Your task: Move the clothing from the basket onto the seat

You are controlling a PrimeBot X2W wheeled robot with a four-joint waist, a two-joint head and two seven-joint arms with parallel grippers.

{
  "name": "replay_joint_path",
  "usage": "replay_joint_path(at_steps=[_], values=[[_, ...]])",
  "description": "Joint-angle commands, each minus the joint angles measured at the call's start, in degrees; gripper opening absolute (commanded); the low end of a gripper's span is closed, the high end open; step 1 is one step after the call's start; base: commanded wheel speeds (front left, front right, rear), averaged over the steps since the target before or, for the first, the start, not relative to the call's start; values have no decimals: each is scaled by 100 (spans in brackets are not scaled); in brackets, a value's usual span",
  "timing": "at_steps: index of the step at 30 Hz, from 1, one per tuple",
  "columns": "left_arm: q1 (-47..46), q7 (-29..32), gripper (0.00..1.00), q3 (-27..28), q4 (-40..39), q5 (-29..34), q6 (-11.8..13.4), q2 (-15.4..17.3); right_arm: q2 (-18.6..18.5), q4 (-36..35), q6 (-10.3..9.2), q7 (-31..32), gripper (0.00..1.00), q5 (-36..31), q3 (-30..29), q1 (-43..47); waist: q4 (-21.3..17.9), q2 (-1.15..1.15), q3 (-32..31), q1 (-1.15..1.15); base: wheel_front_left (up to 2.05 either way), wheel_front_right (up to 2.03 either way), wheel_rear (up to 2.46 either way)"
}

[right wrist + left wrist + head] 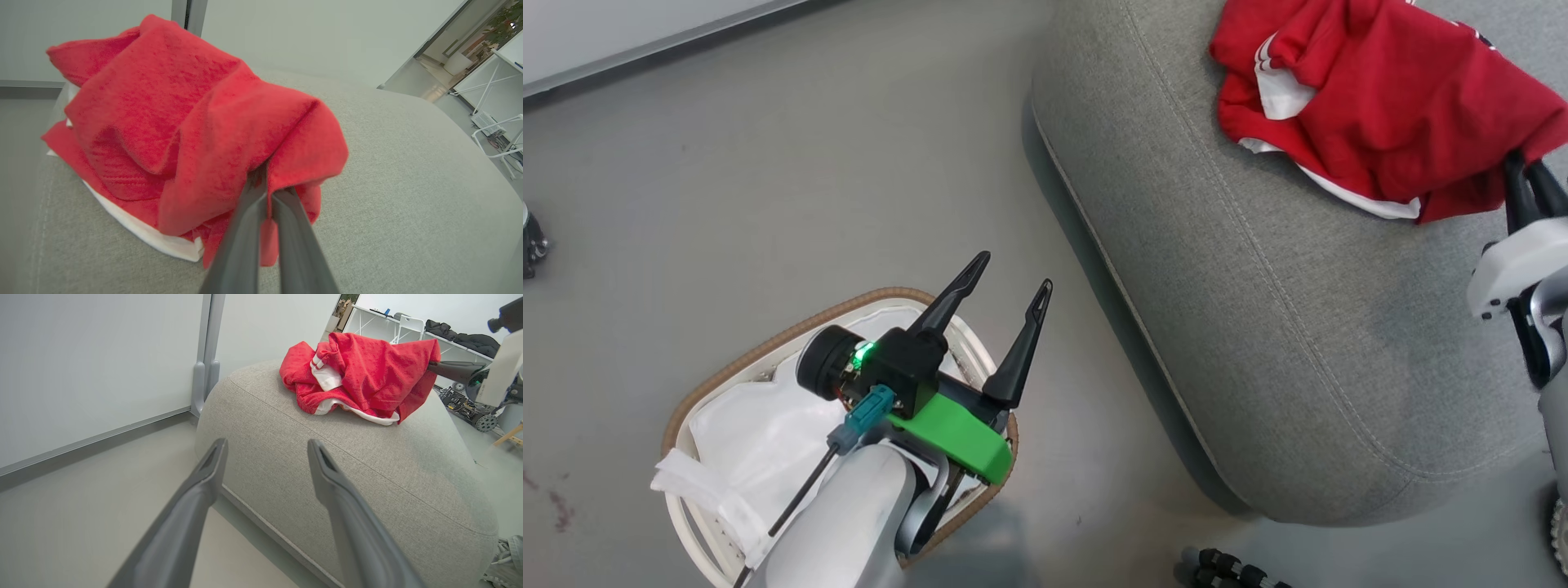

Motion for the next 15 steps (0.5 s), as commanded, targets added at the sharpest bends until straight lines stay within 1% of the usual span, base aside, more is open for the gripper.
replay_joint_path(at_steps=[1, 2, 3, 4, 10, 15], values=[[15, 4, 100, 30, 8, -1, -21, 49, 15, -34, -8, -3, 0, -29, -110, 137, -15, -1, -86, -1, 0, 0, 0], [23, 4, 100, 47, 16, -4, -21, 47, 65, -95, -8, -3, 15, -46, -211, 255, -28, -1, -120, -1, 0, 0, 0], [28, 4, 100, 66, 22, -5, -21, 38, 101, -153, -8, -3, 49, -72, -304, 340, -38, -1, -155, -1, 0, 0, 0], [39, 4, 100, 79, 26, 1, -21, 16, 154, -212, -8, -3, 100, -97, -425, 459, -49, -1, -199, -1, 0, 0, 0], [189, 4, 100, 181, 68, -20, -22, -146, 343, -643, -8, -3, 100, -220, -899, 1030, -88, -1, -543, -1, 0, 0, 0], [369, 5, 100, 301, 70, -14, -22, -272, 463, -1088, -8, -3, 100, -211, -1041, 1527, -116, -1, -859, -1, 0, 0, 0]])
